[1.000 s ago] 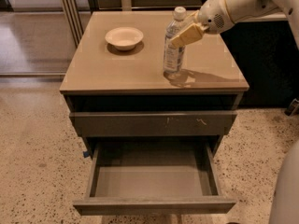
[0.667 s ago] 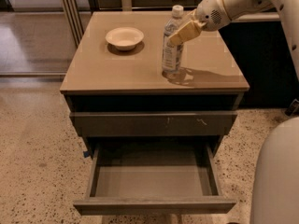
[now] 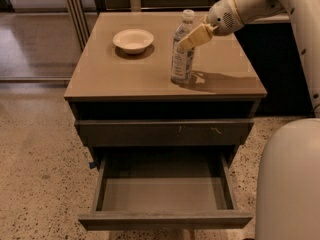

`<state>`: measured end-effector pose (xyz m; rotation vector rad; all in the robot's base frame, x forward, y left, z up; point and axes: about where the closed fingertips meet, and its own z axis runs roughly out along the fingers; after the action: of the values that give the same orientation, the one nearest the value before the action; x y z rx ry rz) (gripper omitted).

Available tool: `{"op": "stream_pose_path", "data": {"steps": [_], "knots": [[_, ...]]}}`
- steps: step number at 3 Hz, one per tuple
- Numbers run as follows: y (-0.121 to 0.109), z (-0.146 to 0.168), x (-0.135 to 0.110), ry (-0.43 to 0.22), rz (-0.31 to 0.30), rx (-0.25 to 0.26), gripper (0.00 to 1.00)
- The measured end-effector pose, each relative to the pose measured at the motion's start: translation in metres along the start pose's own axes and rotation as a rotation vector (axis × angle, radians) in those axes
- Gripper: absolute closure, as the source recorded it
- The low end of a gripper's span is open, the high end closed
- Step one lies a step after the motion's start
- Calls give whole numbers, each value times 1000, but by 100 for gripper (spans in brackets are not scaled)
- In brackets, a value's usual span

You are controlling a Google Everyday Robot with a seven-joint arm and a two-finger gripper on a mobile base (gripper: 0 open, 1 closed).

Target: Pick blue plastic bottle from middle drawer and place on counter

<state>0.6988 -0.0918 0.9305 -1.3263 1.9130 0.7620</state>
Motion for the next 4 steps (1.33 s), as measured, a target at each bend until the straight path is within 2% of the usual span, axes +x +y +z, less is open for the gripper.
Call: {"op": "stream_pose_path", "data": {"steps": [2, 4], "knots": [[2, 2, 1, -14, -10, 2, 100], [16, 5, 1, -31, -85, 14, 100]]}}
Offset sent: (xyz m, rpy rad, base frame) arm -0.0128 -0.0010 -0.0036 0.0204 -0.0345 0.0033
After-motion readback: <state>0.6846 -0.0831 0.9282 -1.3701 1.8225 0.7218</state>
